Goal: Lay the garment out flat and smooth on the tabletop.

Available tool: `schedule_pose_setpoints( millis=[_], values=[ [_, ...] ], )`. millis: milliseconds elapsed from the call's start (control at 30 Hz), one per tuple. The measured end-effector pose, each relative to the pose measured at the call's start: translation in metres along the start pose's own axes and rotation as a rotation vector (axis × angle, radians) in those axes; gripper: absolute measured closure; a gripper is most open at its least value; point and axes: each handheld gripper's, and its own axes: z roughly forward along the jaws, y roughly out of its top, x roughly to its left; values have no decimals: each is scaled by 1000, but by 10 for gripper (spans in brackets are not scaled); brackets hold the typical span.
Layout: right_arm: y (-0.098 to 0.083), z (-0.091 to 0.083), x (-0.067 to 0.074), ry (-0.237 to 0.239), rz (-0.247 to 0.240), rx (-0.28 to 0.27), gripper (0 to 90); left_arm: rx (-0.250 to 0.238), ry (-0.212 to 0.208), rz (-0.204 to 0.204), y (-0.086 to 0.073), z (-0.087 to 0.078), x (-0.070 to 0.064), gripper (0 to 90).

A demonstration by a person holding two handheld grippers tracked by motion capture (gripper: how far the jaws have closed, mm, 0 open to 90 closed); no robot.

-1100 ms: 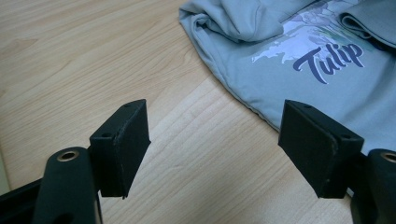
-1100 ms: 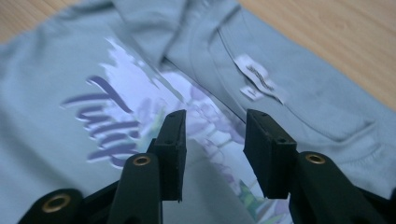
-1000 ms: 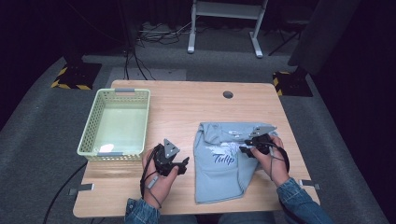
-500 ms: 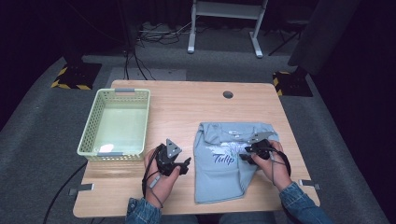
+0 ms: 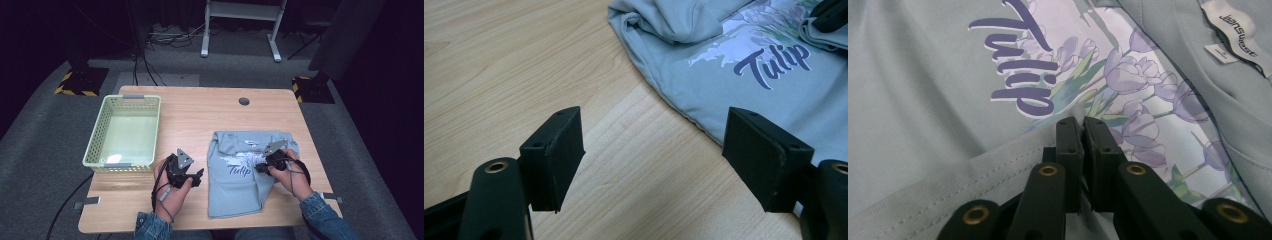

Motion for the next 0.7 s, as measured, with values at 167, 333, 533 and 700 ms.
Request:
schedule_pose_setpoints(
  millis=[167,333,533,700],
  values=[
    [-4,-20,6,-17,9,-57,871,-1,-5,4,2,2,-1,241],
    [-9,-45,15,-46,10,-101,871,-9,-16,16,7,4,-5,241],
    [-20,-69,27,-75,18,-132,870,-14,-35,35,13,9,-11,241],
    [-32,-89,39,-95,28,-149,870,-22,-52,50,20,13,-15,241]
  ],
)
